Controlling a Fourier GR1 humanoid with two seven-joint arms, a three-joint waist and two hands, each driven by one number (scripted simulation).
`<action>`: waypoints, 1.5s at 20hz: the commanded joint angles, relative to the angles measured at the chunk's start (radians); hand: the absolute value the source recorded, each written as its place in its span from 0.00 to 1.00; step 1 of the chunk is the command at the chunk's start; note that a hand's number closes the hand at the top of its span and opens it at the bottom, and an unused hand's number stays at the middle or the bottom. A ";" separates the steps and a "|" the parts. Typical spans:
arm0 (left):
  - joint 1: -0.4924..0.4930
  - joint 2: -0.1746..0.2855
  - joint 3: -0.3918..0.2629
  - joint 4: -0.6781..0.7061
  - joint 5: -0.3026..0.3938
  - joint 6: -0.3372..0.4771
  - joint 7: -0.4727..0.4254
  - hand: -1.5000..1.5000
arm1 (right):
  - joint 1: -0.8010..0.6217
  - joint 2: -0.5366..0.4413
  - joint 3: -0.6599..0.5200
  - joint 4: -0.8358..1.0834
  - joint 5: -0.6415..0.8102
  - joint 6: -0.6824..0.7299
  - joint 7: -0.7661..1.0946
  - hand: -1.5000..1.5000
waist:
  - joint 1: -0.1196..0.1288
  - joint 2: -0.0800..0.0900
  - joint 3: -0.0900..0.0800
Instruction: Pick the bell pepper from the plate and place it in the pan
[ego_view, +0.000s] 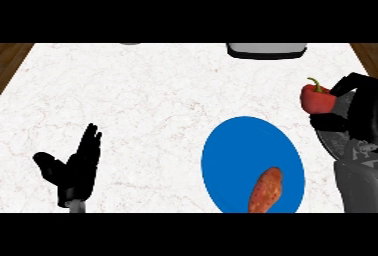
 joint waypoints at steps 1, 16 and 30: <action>-0.011 -0.024 0.005 0.122 -0.003 -0.021 -0.057 0.50 | -0.055 -0.093 -0.127 0.205 -0.077 -0.095 -0.140 1.00 | 0.000 0.007 -0.006; -0.042 -0.018 -0.015 0.041 -0.009 -0.011 0.036 0.50 | -0.250 -0.307 -0.348 1.084 -0.207 -0.272 -0.491 0.00 | 0.041 0.023 -0.003; -0.005 -0.042 -0.006 0.033 -0.011 0.009 0.019 0.50 | -0.394 -0.310 -0.660 1.260 -0.616 -0.264 -0.991 0.00 | 0.012 0.011 -0.001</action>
